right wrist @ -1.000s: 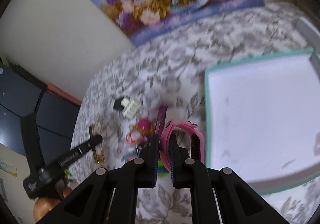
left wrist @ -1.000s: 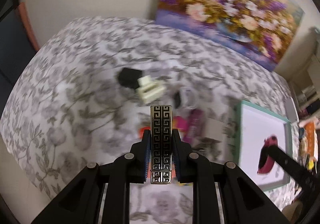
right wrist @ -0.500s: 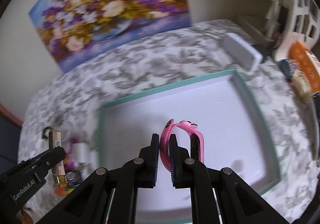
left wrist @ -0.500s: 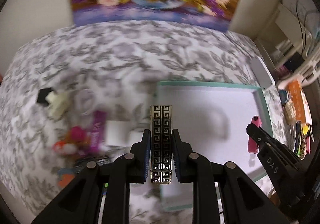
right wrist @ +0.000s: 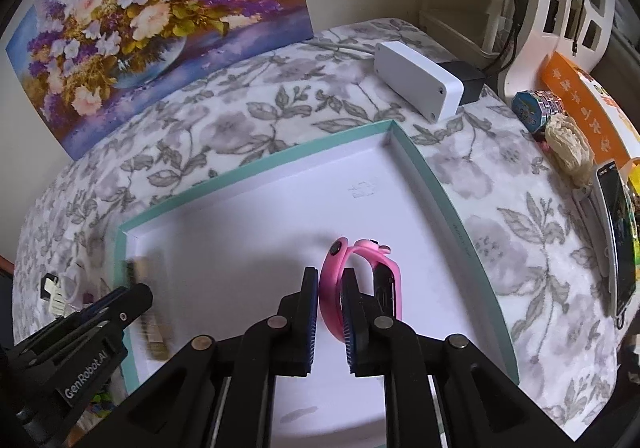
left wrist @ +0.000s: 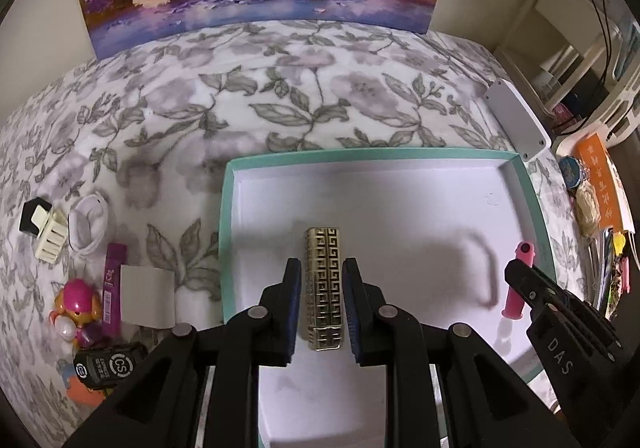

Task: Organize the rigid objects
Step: 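Carry the gold bar and pink band into the tray and open both tools, then move both tools back over the object pile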

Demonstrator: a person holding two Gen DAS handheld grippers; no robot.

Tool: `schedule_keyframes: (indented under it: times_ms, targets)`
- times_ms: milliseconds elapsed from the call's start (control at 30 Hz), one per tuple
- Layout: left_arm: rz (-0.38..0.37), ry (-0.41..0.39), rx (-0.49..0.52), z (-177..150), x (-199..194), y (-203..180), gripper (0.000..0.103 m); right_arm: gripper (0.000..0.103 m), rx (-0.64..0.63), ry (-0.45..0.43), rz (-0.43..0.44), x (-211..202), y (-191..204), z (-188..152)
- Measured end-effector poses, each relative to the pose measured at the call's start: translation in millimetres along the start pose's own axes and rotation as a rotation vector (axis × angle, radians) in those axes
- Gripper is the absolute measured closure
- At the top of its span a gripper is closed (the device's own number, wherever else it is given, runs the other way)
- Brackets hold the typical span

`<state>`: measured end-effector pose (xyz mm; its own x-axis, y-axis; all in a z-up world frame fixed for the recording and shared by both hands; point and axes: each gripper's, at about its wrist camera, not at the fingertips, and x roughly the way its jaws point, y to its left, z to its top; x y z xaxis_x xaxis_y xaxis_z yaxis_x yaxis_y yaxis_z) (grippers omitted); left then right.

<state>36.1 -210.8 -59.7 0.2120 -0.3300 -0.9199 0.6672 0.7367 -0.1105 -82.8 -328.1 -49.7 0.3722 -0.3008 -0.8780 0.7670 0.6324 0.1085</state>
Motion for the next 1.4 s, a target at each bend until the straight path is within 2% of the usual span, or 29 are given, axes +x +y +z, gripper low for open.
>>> schedule_keyframes:
  times_ms: [100,167,200,300,333,367,400,533,633,700,733,833,1133,1233,1400]
  targets:
    - [-0.009,-0.011,-0.020,0.5,-5.7,5.0,0.073,0.089,0.006,0.005,-0.008,1.2,-0.2,-0.7]
    - [-0.014,-0.018,-0.037,0.9,-10.5,10.3,0.060,0.086,-0.002,0.004,-0.018,0.8,1.1,-1.0]
    - [-0.015,-0.024,-0.042,0.7,-13.4,12.8,0.059,0.085,-0.008,0.000,-0.023,-0.1,2.1,-1.1]
    - [-0.007,-0.032,-0.063,-1.1,-20.9,22.3,0.051,0.060,-0.016,-0.011,-0.026,-3.6,4.4,-1.4]
    - [-0.008,-0.032,-0.075,-2.2,-23.2,26.6,0.045,0.049,-0.015,-0.015,-0.023,-4.9,4.9,-1.8]
    - [-0.010,-0.033,-0.091,-3.6,-25.4,31.7,0.038,0.043,-0.013,-0.019,-0.020,-5.6,5.0,-1.8]
    - [-0.009,-0.035,-0.107,-5.3,-27.9,37.0,0.035,0.041,-0.011,-0.021,-0.020,-6.4,5.2,-2.3]
    - [0.034,-0.050,-0.157,-11.8,-36.0,59.4,0.021,0.022,-0.030,-0.023,-0.019,-8.2,9.7,-6.8]
    - [0.076,-0.076,-0.189,-16.5,-45.2,78.1,0.017,0.012,-0.052,-0.030,-0.019,-11.4,14.5,-12.0]
    - [0.091,-0.092,-0.215,-20.2,-52.8,91.0,0.016,0.000,-0.057,-0.040,-0.016,-14.5,17.1,-15.5]
    - [0.095,-0.098,-0.226,-21.4,-56.3,96.1,0.015,0.000,-0.055,-0.053,-0.006,-17.1,18.1,-17.4]
    - [0.113,-0.119,-0.265,-28.7,-66.1,113.8,0.003,0.000,-0.059,-0.061,0.029,-21.7,23.5,-21.4]
    - [0.177,-0.187,-0.365,-46.8,-95.9,158.1,0.002,0.000,-0.107,-0.051,0.014,-30.1,43.8,-35.4]
    - [0.201,-0.218,-0.365,-54.3,-110.9,168.5,0.002,0.000,-0.116,-0.064,0.011,-36.3,49.6,-38.2]
    - [0.259,-0.252,-0.354,-68.1,-133.2,185.0,0.002,0.000,-0.117,-0.080,0.067,-48.9,61.5,-41.0]
